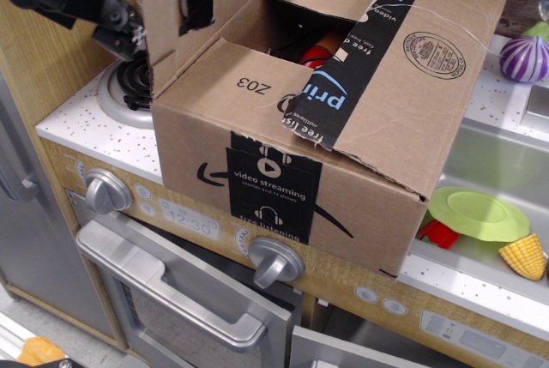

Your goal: Close large4fbox flaps

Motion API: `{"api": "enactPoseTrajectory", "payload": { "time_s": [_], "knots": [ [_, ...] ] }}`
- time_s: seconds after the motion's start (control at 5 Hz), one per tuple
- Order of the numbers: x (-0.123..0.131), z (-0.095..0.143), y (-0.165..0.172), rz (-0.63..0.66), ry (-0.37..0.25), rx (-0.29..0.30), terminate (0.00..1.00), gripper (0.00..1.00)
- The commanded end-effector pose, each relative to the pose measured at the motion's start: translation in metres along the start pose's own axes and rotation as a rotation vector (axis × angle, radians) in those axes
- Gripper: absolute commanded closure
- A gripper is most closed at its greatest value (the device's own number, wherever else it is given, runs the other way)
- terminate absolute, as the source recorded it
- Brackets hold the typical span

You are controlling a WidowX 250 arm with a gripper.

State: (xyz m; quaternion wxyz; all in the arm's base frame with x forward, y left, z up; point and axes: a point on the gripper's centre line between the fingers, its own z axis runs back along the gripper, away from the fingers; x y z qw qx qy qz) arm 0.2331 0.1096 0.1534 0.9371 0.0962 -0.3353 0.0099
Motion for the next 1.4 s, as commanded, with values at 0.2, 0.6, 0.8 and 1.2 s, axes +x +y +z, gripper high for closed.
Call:
{"api": "enactPoseTrajectory", "payload": {
  "time_s": [0.2,0.6,0.8,1.2],
  "knots": [
    [0.023,0.024,-0.031,0.15,0.093,-0.09,0.0,0.0],
    [0.022,-0.001,-0.048,0.155,0.145,-0.192,0.0,0.0],
    [0.015,-0.007,-0.061,0.156,0.196,-0.21,0.0,0.0],
    [-0.01,-0.016,-0.097,0.095,0.318,-0.08,1.0,0.0]
  ]
}}
